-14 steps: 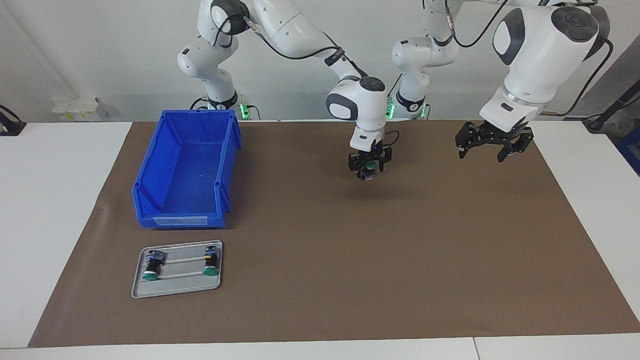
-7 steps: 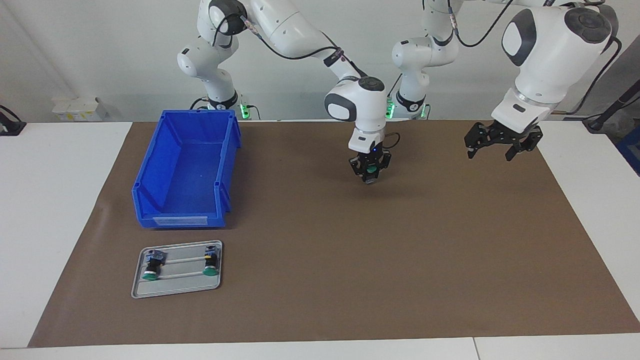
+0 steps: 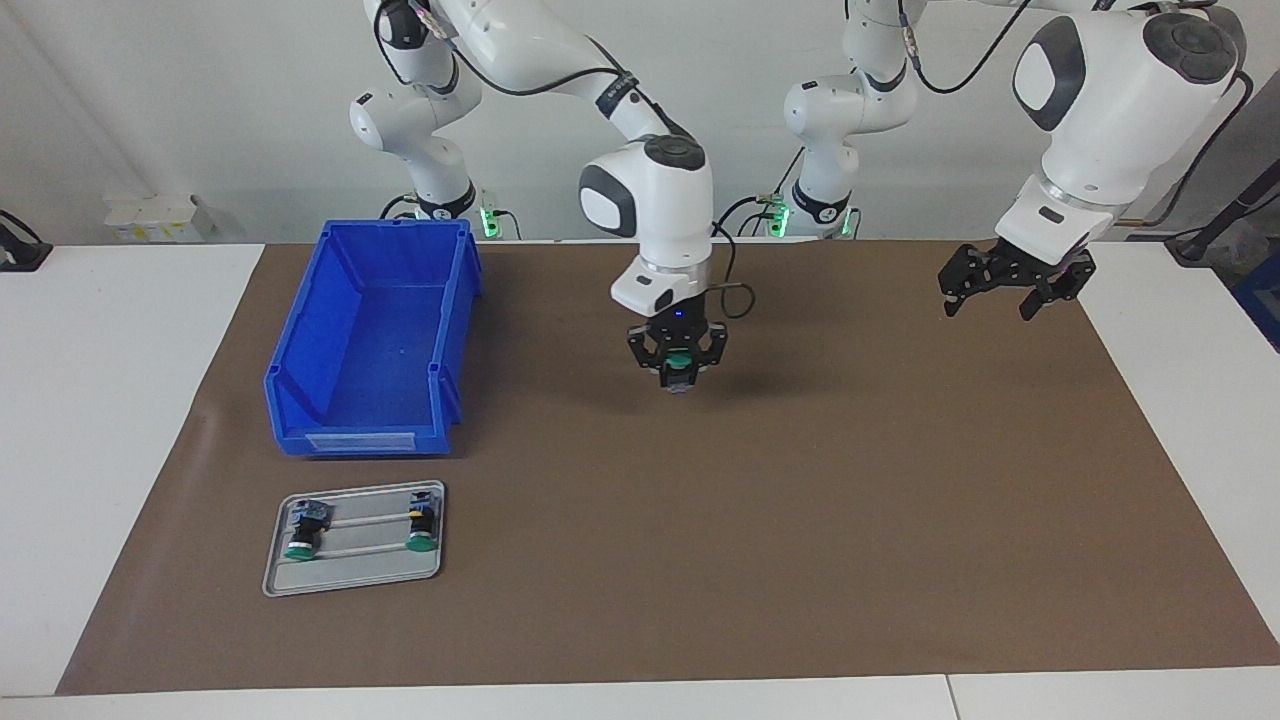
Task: Place and press button with both arms
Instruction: 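Carry the part with the right gripper into the blue bin and release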
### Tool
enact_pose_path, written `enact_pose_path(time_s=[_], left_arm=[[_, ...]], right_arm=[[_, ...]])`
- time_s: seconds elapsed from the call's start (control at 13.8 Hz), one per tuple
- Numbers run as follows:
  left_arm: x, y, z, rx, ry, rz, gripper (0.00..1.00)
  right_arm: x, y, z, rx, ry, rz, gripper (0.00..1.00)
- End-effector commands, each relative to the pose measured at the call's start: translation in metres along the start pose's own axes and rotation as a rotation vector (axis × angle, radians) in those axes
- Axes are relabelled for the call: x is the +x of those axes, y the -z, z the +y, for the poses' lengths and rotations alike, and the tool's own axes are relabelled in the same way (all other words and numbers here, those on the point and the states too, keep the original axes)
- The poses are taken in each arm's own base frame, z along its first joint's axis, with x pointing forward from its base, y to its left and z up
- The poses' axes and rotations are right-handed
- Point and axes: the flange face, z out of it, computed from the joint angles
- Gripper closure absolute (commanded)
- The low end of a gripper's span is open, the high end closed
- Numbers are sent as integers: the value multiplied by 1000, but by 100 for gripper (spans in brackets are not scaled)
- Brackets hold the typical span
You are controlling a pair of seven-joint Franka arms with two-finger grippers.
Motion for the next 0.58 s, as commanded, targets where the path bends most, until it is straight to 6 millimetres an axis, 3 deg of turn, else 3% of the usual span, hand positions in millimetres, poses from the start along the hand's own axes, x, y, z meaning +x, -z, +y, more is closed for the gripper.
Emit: enact_pose_path(time_s=[0.0, 0.14, 0.29, 0.51], left_arm=[[-10, 1, -1, 21, -2, -1, 0], [-9, 0, -1, 21, -2, -2, 0], [-10, 1, -1, 21, -2, -1, 0], [-10, 1, -1, 21, -2, -1, 0]], right_arm=[[29, 19, 80, -49, 8, -4, 100], [48, 31, 157, -62, 51, -20, 100], [50, 32, 233, -44, 121, -79, 100], [41, 10, 302, -14, 139, -101, 100]])
